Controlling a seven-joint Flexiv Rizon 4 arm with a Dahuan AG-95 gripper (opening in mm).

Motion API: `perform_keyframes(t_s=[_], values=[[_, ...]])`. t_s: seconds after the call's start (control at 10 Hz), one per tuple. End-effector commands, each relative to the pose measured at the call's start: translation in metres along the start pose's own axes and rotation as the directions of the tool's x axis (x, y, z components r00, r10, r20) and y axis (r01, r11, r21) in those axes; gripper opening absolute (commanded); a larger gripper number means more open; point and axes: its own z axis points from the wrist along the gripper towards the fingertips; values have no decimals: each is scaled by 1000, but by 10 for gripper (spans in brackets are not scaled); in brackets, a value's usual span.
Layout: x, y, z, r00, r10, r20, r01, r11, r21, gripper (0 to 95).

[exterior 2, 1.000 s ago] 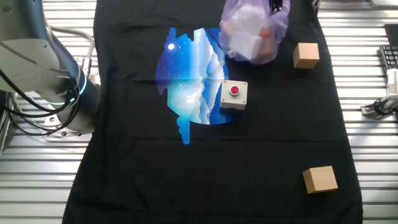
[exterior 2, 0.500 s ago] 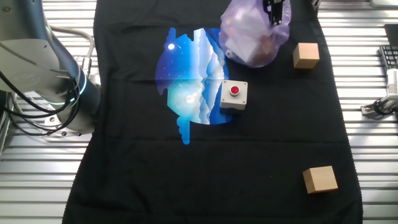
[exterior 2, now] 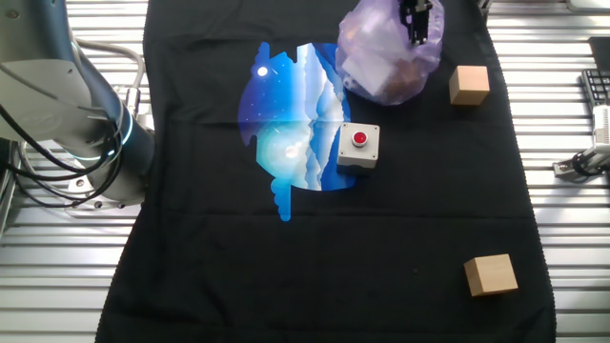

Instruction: Pick up a bag of things

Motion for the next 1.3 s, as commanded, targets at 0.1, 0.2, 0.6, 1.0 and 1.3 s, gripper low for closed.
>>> perform_keyframes(t_s=[0.1, 0.2, 0.6, 1.0, 1.3], values=[[2, 3, 3, 1000, 4, 3, -4, 1000, 5, 950], [4, 4, 4, 1000, 2, 1, -2, 1000, 6, 950], [4, 4, 5, 1000, 5, 2, -5, 1000, -9, 950], [9, 6, 7, 997, 33, -73, -34, 999, -10, 950], [13, 8, 8, 992, 56, -116, -58, 998, -18, 950]])
